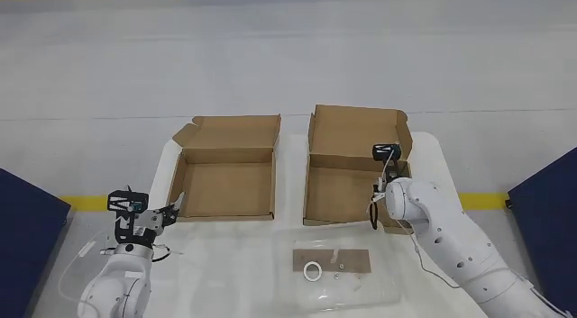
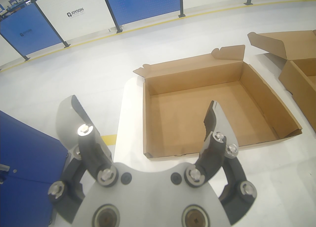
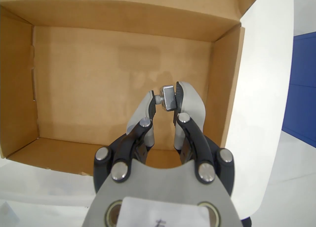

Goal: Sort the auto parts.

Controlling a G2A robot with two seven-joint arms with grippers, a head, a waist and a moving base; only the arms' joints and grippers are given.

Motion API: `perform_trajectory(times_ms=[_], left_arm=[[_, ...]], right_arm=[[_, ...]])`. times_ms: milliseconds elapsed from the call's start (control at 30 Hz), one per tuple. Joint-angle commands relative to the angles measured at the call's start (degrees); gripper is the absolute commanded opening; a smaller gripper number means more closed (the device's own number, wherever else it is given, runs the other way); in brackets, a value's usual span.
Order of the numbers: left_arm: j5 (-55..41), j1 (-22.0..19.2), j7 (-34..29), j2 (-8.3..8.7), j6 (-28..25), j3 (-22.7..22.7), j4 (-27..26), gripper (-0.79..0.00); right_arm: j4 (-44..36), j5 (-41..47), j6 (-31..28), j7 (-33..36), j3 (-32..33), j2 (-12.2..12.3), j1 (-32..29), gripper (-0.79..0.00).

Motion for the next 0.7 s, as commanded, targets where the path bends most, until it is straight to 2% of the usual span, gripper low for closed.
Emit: perform_trajectory(times_ms=[0, 667], left_arm=[[0.0, 0.0, 0.0, 0.0, 0.0, 0.0, 0.0, 0.0], [0.0, 0.0, 0.0, 0.0, 0.0, 0.0, 0.0, 0.0]], right_arm=[[1.54, -0.15, 0.36, 1.22, -0.6, -0.4, 0.69, -0.785], [10.74, -1.59, 2.25, 4.35, -4.12, -4.03, 5.09, -0.785]])
